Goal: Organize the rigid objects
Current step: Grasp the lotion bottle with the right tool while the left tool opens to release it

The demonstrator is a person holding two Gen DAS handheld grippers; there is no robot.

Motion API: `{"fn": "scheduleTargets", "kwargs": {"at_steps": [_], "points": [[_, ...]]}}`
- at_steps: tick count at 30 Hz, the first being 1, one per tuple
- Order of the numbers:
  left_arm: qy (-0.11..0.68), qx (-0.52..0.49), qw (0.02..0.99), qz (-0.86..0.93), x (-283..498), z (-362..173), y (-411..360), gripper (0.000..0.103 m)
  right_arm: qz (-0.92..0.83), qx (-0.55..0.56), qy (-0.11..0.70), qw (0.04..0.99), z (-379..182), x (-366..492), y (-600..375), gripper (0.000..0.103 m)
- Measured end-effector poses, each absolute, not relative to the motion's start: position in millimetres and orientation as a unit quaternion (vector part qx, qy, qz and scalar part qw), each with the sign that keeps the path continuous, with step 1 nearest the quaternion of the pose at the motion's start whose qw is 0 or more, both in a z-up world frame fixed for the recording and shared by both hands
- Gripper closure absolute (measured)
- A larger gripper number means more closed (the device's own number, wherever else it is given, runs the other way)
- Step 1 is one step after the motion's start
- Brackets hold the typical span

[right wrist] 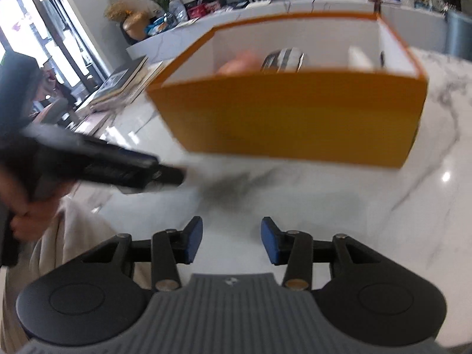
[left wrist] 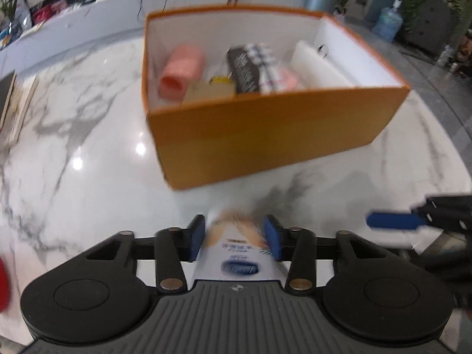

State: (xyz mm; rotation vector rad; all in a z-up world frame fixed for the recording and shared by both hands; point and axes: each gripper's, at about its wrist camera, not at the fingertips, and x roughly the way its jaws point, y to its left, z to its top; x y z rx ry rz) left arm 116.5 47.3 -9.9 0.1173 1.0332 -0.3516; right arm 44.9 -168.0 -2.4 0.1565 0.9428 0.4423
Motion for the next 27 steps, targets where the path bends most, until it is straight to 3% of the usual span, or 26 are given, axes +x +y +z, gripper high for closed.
{"fn": "scheduleTargets", "kwargs": {"at_steps": [1,6,10,15,27], "points": [[0.486,0.055,0.855,-0.175,117.1,-3.6,46.5,0.103,0.206,0.072,0.444,0.869,3.1,48.9,-170.7,0.059],[0.494,0.058,0.846,-0.192,127.7,11.3,40.3,0.102,0.203,0.056,0.433,0.877,17.5,71.0,-173.9,0.058],[0.548,0.061,0.811,-0.197,134.2,-7.4,37.9,0.093,0.226,0.071,0.469,0.851,7.3,74.4,-164.2,0.051],[0.578,0.036,0.797,-0.172,133.9,-34.4,49.1,0.093,0.238,0.091,0.5,0.828,-19.8,67.0,-139.2,0.05],[0.563,-0.005,0.817,-0.127,124.2,-46.0,87.3,0.093,0.214,0.069,0.505,0.833,-45.8,78.0,-87.3,0.048]]}}
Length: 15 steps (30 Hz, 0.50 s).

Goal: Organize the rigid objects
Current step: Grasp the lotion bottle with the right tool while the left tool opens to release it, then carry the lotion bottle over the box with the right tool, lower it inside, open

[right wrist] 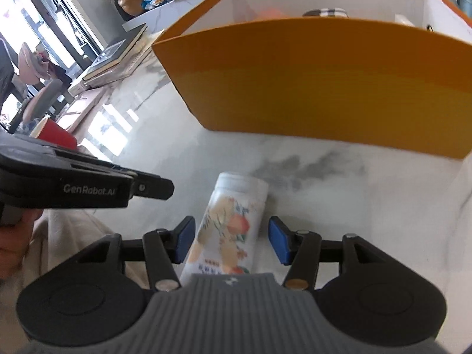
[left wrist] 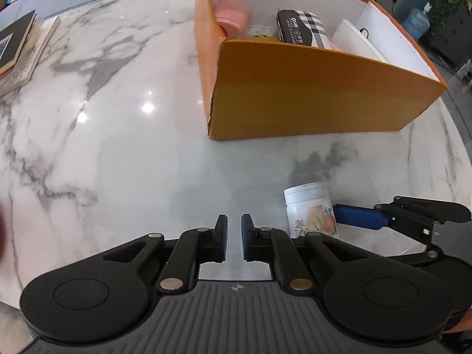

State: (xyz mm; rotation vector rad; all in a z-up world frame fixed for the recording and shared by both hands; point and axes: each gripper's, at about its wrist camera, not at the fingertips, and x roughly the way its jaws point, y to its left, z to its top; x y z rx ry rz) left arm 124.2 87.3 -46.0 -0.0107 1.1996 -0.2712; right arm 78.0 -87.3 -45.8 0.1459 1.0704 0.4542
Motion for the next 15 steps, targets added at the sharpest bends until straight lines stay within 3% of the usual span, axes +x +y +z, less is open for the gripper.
{"fn": "scheduleTargets", "kwargs": {"at_steps": [6,15], "points": [[0.55,-0.001,0.826,-0.122,120.9,-43.5,88.1,0.093,0.191,-0.003,0.496,0.847,-42.6,75.3,-57.9,0.047],[0.537,0.016,0.834,-0.129,115.5,-40.5,83.0,0.093,0.186,-0.031,0.501,0.844,-40.7,79.0,-60.0,0.058]]}}
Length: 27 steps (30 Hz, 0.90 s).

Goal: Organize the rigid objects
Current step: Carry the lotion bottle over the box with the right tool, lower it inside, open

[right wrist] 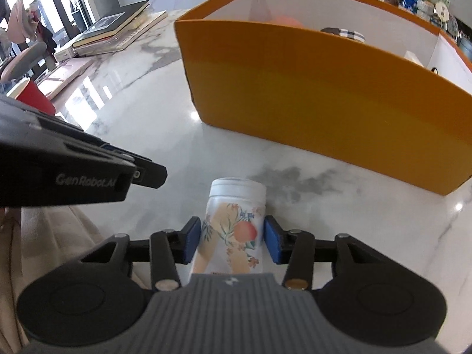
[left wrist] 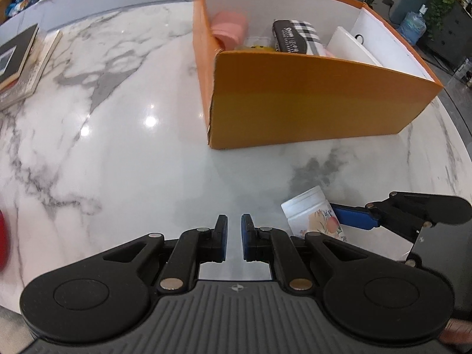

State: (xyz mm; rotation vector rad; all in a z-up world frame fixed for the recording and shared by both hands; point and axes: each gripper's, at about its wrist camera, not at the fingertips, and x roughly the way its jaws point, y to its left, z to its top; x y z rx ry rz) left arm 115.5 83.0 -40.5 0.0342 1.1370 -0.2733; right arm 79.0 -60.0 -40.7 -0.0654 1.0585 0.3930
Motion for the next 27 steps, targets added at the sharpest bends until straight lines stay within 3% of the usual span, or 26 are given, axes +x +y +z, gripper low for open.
{"fn": "scheduleTargets", "kwargs": {"at_steps": [18,27], "points": [[0.432,0.042,0.883,-0.178,129.0,31.4,50.8,0.093,0.174,-0.027,0.392,0.903,66.7,97.9,-122.2,0.059],[0.418,0.052,0.892,-0.162,172.1,42.3,33.3,0.093,0.139,-0.025,0.349,0.926,98.2,158.3,-140.4,0.058]]}}
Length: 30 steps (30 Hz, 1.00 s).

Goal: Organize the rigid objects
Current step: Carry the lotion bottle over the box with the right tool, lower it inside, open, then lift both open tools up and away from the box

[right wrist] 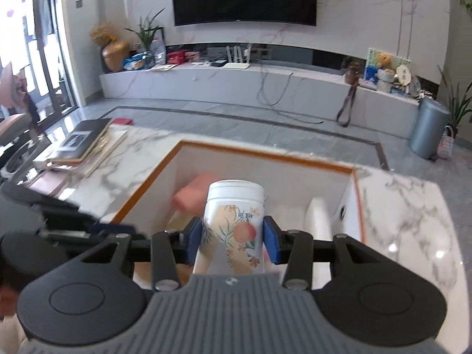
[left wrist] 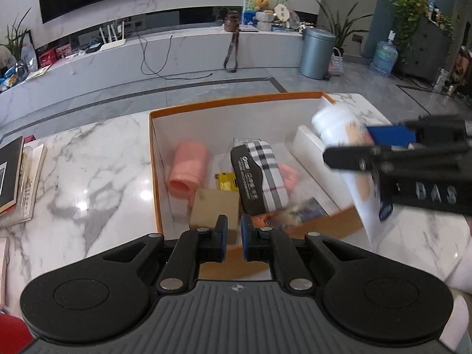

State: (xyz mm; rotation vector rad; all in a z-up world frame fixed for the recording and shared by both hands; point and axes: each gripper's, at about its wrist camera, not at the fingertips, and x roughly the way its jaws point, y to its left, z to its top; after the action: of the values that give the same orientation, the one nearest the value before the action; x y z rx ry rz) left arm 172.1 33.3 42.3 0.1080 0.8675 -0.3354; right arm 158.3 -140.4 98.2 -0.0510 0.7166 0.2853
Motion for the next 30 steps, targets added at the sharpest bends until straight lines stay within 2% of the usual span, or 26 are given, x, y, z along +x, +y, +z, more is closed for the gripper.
{"fn": "scheduleTargets", "kwargs": {"at_steps": [7,14,21,30], "points": [[0.434,0.052,0.887,-0.148,191.5,29.1,25.8,0.093,0.101,-0.065,0.372,0.92,70.0,207.6,-137.1,0.058],[0.44,0.058,0.884,-0.144,196.1,22.5,21.8,0.093,0.086,-0.073,0.415,0.903,31.6,217.2,-134.7,0.057],[0.444,0.055,0.884,-0.139,196.3,22.0,19.8,0.093,0.073,-0.078,0.427,0.898,20.3,221.0,-134.1,0.057],[0.441,0.057,0.884,-0.14,195.2,24.4,19.0,0.085,0.081,-0.069,0.43,0.897,20.8,216.5,-135.6,0.058]]}}
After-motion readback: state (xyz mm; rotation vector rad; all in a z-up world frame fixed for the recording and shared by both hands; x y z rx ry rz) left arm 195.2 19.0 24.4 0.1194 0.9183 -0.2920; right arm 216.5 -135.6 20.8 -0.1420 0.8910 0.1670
